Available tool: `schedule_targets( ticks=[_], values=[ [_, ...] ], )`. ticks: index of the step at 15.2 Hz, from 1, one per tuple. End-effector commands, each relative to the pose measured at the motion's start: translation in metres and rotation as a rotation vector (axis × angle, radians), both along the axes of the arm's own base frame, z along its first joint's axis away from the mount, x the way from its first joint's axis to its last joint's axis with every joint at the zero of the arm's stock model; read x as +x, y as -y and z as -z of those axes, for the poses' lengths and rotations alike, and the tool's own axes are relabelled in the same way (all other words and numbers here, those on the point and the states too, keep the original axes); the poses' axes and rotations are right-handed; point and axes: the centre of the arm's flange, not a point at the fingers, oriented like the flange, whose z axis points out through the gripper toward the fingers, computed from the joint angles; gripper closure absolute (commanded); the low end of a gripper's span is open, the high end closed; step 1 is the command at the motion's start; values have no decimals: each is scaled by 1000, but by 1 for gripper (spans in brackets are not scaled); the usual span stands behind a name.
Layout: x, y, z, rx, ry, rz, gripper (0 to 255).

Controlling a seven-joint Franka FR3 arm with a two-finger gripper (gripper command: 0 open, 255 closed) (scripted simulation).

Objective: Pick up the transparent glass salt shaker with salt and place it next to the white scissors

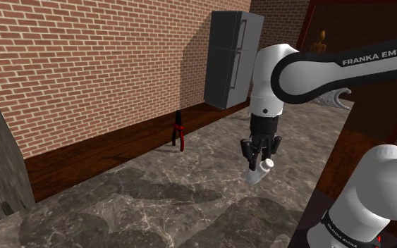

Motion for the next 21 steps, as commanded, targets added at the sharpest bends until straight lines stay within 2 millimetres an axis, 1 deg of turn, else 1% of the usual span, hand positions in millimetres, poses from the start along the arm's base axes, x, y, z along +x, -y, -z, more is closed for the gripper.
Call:
schedule_targets(
  ticks=[1, 21],
  values=[
    [1, 0, -11, 0, 0, 0, 255],
    [1, 0, -116, 0, 0, 0, 255]
  ],
)
